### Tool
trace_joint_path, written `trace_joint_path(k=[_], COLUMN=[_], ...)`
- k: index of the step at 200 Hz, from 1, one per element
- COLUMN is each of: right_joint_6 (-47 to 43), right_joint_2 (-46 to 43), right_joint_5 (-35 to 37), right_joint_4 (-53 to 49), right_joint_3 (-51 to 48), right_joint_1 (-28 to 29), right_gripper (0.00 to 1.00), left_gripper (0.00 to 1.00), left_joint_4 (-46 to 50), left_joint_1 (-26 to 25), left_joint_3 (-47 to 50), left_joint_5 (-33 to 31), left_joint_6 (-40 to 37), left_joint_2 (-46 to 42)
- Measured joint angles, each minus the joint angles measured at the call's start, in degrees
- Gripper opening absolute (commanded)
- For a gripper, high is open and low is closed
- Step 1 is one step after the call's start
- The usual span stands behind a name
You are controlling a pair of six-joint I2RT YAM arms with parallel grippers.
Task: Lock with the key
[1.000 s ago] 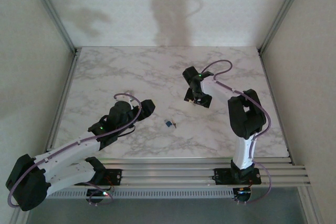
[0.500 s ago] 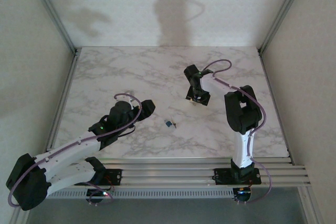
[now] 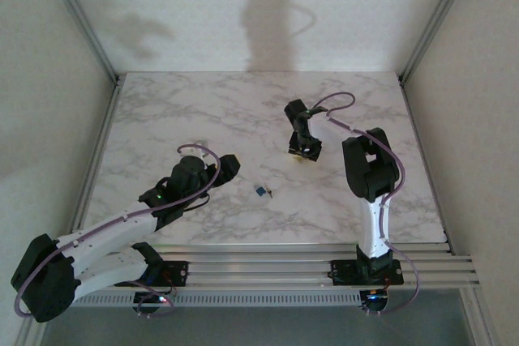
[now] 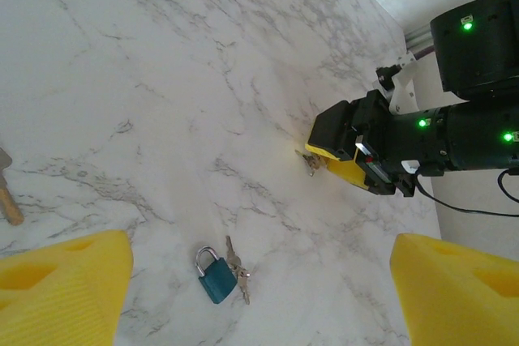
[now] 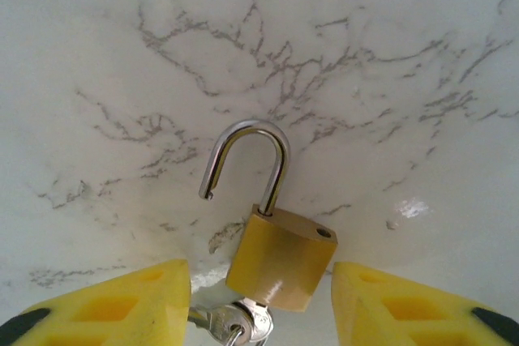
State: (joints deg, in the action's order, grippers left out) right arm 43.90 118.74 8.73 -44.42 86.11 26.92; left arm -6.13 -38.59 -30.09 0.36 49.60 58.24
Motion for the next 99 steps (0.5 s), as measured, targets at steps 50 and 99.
trace_joint_path(k=[50, 99], right_joint_6=[-0.87, -1.29], right_joint_2=[0.55, 0.57], right_joint_5=[-0.85, -1.33], right_joint_4=[0.46, 0.46], right_joint_3=[0.17, 0.13], right_joint_1=[-0.72, -1.18], right_gripper=[0.41, 0.37], left_gripper=[0.82, 0.82], left_joint_4=[0.0, 0.0], left_joint_1=[0.0, 0.0], left_joint_3=[0.0, -0.02], left_joint_5=[-0.22, -0.22], left_joint_6=[-0.17, -0.37], left_joint_2=[0.11, 1.14])
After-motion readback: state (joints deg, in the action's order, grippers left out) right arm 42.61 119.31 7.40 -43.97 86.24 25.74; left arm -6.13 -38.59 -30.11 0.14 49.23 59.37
